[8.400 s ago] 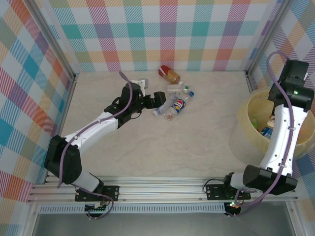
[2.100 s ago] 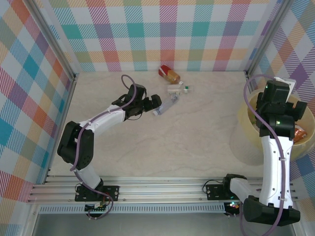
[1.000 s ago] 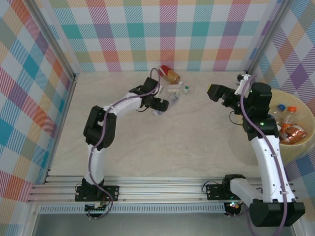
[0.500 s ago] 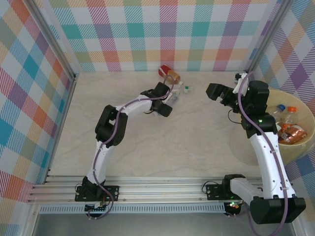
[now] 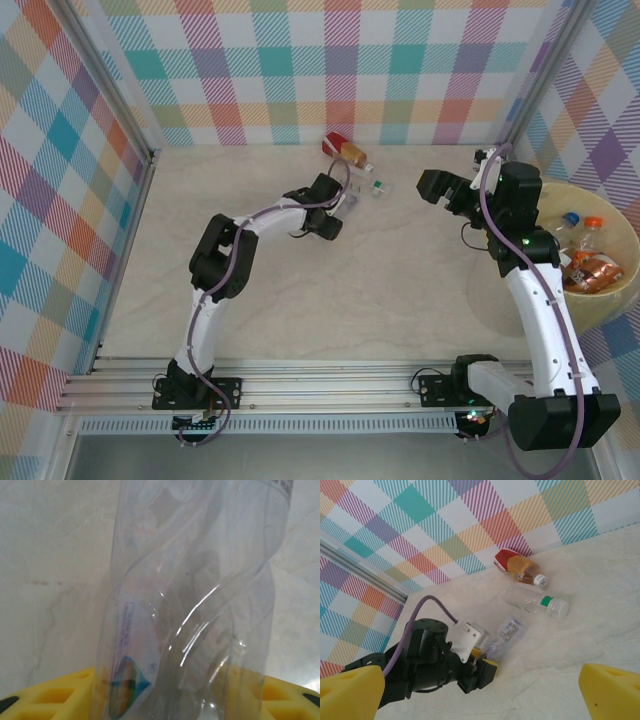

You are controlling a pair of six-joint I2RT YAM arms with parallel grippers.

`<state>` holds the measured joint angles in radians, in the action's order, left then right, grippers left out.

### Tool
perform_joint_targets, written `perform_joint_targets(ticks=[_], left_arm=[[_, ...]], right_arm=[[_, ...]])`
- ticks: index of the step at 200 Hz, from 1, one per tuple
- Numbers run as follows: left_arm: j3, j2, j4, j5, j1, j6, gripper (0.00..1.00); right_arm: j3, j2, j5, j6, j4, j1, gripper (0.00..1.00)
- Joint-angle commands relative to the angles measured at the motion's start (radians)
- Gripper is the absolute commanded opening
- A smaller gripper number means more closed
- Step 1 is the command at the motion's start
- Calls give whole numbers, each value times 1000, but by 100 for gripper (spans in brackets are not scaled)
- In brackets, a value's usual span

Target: Put the plastic bottles in the bin

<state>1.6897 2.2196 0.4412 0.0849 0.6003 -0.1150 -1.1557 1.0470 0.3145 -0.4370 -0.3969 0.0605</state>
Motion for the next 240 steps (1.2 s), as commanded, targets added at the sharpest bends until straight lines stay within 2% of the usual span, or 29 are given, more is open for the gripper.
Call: perform_joint_targets(ticks=[1,32,55,72,86,119,154,193,240], left_arm=[[-61,-135,-59,-74,6,99,44],[-206,-271,-209,-241,6,260,42],[-326,-383,-341,-366,1,367,41],[-360,-433,-411,-541,-13,430,40],[-380,-468,-469,-628,-16,484,40],[-419,-519,-658,-824,-16,620,40],[-469,-554,-843,-894,-15,737,40],[-472,-563,-900,-980,-4,765,40],[-464,-579,-874,-990,4,745,41]], right_arm=[[5,4,-11,-35,27,5,100],[45,28,6,-153,94,5,100],[81,67,115,-236,196,7,100],[88,106,212,-272,268,19,100],[83,131,264,-282,311,43,100],[77,174,277,-313,384,102,100],[69,215,299,-350,470,133,100],[37,264,331,-344,534,162,100],[19,294,430,-352,648,186,94]])
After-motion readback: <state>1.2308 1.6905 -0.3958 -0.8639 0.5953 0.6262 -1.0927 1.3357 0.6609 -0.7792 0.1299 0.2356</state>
